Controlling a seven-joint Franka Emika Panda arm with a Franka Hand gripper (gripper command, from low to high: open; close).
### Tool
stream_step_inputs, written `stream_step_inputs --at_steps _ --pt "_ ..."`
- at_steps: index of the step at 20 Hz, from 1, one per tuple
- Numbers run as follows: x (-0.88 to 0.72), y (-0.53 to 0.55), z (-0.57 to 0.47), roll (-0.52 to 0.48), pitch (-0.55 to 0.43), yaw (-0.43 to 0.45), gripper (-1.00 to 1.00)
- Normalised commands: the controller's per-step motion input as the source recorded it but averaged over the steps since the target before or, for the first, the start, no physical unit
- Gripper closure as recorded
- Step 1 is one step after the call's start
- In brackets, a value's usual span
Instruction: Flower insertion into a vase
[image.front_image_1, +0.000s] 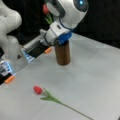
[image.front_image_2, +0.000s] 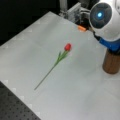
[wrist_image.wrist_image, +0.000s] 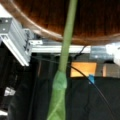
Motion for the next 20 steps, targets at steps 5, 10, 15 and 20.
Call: stream_step_inputs --at_steps 5,10,15,20 --pt "0.37 -0.12 0.31 -0.149 -0.026 0.127 -1.0" --pt "0.3 -0.22 0.26 -0.076 -0.249 0.128 -1.0" --pt "0.18 -0.29 0.05 -0.096 -0.51 0.195 -1.0" --pt "0.05 -0.42 -0.11 -0.025 -0.581 0.22 -1.0"
